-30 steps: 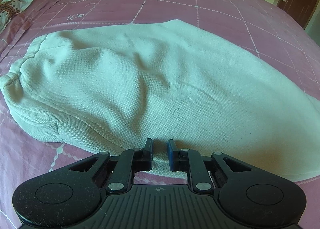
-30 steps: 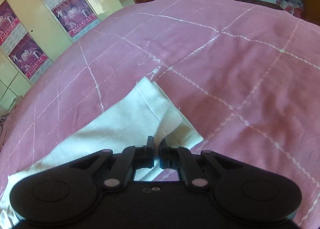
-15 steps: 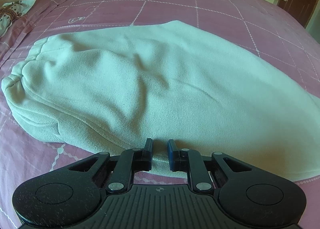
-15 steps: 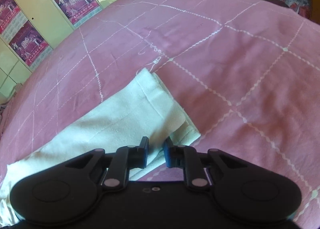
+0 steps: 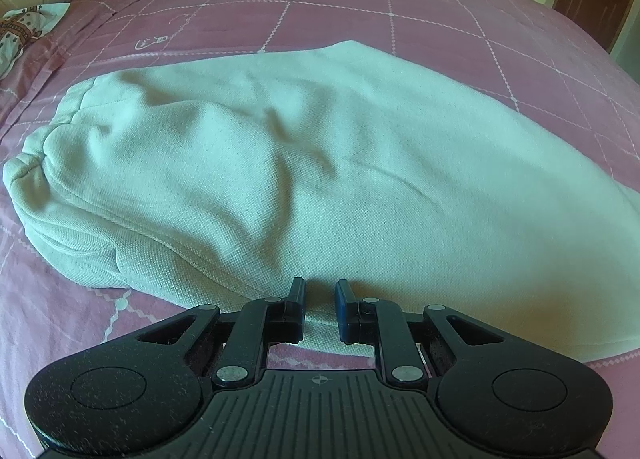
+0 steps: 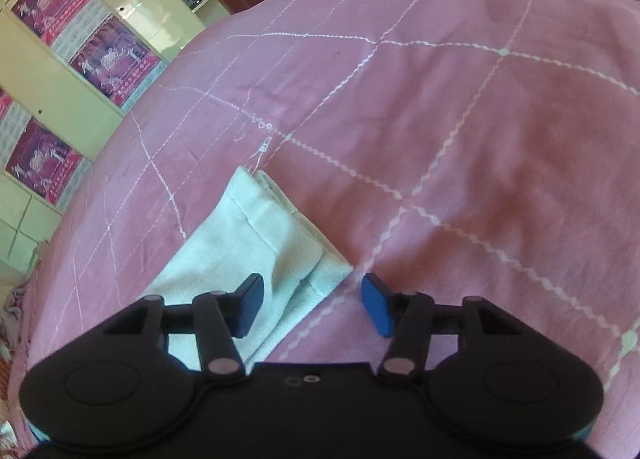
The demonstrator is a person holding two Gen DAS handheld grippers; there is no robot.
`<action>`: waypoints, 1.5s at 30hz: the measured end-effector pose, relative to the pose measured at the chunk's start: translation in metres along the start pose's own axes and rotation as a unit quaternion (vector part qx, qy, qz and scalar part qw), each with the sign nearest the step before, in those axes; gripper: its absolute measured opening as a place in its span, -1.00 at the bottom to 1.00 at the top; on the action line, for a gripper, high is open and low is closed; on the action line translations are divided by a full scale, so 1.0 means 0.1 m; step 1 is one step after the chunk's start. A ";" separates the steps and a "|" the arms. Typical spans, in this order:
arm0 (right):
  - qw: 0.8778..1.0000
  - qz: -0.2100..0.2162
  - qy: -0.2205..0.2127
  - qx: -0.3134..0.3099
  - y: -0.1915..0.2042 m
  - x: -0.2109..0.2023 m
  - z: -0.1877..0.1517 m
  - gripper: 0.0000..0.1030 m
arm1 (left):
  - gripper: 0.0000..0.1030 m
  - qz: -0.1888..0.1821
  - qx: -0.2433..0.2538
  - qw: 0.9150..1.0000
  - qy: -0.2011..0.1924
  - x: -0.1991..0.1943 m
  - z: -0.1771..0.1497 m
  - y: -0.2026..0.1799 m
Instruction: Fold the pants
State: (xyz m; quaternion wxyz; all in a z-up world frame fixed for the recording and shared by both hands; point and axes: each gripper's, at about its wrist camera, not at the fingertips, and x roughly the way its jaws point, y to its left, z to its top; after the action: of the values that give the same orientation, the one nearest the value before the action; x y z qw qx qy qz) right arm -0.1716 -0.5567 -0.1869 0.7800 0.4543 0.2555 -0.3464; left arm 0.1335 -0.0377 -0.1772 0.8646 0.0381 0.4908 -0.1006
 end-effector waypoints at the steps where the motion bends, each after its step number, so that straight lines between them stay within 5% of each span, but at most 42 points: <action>1: 1.000 0.002 -0.002 0.017 -0.01 0.05 0.01 -0.02 | -0.69 -0.001 -0.002 1.000 0.001 0.00 0.00 0.01; 6: 1.000 0.006 0.025 -0.011 0.19 0.25 0.04 -0.42 | -0.68 0.005 0.000 1.000 0.000 0.01 0.00 -0.01; 8: 0.999 0.025 0.034 0.026 0.15 0.26 0.09 -0.68 | -0.68 0.005 0.002 1.000 -0.001 0.00 -0.01 -0.02; 10: 0.997 0.051 0.032 0.049 0.22 0.22 0.14 -0.73 | -0.68 0.004 0.002 1.000 -0.002 -0.01 -0.02 -0.02; 13: 0.988 0.150 -0.027 -0.017 0.93 -0.15 0.32 -0.81 | -0.68 0.003 0.006 1.000 0.001 -0.02 0.00 -0.01; 15: 0.967 0.223 -0.087 -0.087 1.49 -0.59 0.41 -0.82 | -0.68 0.008 0.014 1.000 0.001 -0.02 0.00 -0.04; 17: 0.962 0.179 -0.137 -0.155 1.70 -0.71 0.42 -0.83 | -0.68 0.013 0.017 1.000 -0.001 -0.02 0.00 -0.07; 20: 0.989 0.035 -0.059 -0.130 1.22 -0.13 0.45 -0.83 | -0.67 0.014 0.022 1.000 0.001 -0.02 0.00 -0.10; 23: 0.995 -0.038 -0.010 -0.091 0.70 0.11 0.34 -0.82 | -0.67 0.020 0.032 0.999 -0.001 -0.02 -0.01 -0.14; 26: 0.997 -0.038 0.003 -0.072 0.54 0.11 0.22 -0.82 | -0.67 0.019 0.027 0.999 0.001 -0.03 0.00 -0.12; 30: 0.994 0.016 -0.044 -0.100 0.71 -0.18 0.28 -0.82 | -0.66 0.013 0.026 1.000 -0.001 -0.04 -0.01 -0.10; 34: 0.987 -0.073 0.025 -0.139 0.68 0.27 0.25 -0.75 | -0.66 0.014 0.026 1.000 -0.002 -0.04 -0.01 -0.11; 37: 0.987 -0.086 0.014 -0.132 0.68 0.22 0.27 -0.40 | -0.65 0.009 0.021 1.000 -0.003 -0.03 -0.01 -0.09; 39: 0.992 -0.061 0.004 -0.108 0.62 0.10 0.30 -0.29 | -0.65 0.011 0.024 1.000 -0.002 -0.02 -0.01 -0.10; 42: 0.996 -0.005 0.020 -0.086 0.50 -0.01 0.29 -0.44 | -0.64 0.010 0.022 1.000 -0.003 -0.02 -0.01 -0.10; 45: 0.997 0.003 0.039 -0.068 0.43 0.02 0.24 -0.47 | -0.63 0.008 0.022 1.000 -0.004 -0.02 -0.01 -0.09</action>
State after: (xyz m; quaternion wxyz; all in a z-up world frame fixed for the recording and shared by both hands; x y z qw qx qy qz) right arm -0.1350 -0.5635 -0.1548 0.7996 0.4144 0.3069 -0.3077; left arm 0.1295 -0.0462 -0.1756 0.8664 0.0603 0.4846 -0.1043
